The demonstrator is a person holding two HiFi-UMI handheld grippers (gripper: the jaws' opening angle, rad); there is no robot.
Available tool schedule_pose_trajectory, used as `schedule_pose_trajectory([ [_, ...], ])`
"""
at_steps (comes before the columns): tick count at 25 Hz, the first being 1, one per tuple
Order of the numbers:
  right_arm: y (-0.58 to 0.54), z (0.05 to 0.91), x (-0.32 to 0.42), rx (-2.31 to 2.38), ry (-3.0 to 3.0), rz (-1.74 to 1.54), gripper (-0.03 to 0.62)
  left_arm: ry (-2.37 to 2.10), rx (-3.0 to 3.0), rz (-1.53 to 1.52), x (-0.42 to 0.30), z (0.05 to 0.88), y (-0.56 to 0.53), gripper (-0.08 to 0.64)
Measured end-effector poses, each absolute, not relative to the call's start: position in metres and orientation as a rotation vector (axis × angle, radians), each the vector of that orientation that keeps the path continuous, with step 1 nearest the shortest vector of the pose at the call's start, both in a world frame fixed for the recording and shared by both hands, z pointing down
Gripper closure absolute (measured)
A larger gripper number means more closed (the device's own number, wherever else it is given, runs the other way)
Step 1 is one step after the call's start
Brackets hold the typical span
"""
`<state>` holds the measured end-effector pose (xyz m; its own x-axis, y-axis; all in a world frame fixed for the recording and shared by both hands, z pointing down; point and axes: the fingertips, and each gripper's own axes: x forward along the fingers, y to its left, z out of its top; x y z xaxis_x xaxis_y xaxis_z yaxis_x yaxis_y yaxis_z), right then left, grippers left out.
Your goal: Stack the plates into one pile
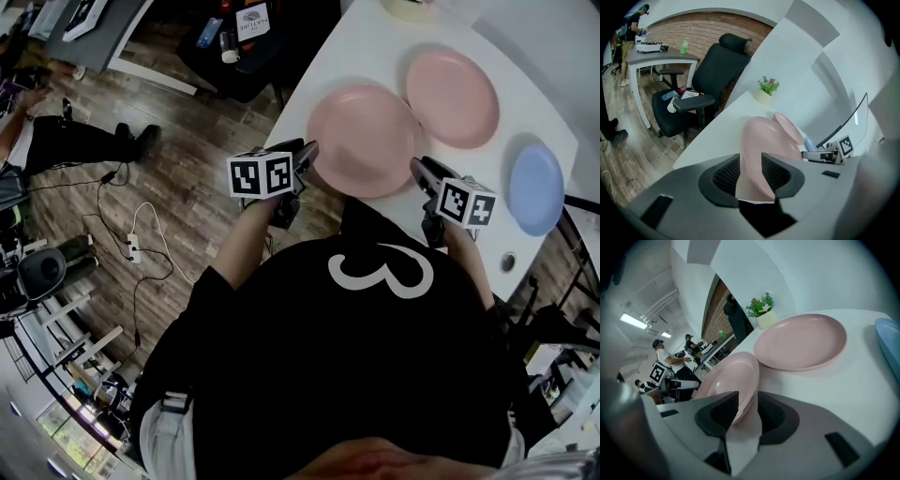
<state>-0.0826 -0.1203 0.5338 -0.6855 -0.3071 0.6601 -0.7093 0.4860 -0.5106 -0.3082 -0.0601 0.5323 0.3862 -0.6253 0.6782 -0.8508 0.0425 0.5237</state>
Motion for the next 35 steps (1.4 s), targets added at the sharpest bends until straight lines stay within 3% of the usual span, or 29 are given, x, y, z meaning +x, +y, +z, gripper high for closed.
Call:
schedule_pose_trajectory([
  [12, -0.119, 0.541, -0.081, 0.859, -2.216, 1.152, 0.52, -1.299, 1.647, 0.282, -0.303, 0.538, -0.063, 0.431],
  [22, -0.122, 0.541, -0.081, 0.883, -2.212, 1.188, 0.528, -1.335, 1.622, 0.298, -0.309, 0.542, -0.062, 0.492],
  [35, -0.116, 0.541, -0.078, 0.897, -2.215, 1.183, 0.538, -1.341, 1.601, 0.327, -0.307, 0.543, -0.053, 0.5],
])
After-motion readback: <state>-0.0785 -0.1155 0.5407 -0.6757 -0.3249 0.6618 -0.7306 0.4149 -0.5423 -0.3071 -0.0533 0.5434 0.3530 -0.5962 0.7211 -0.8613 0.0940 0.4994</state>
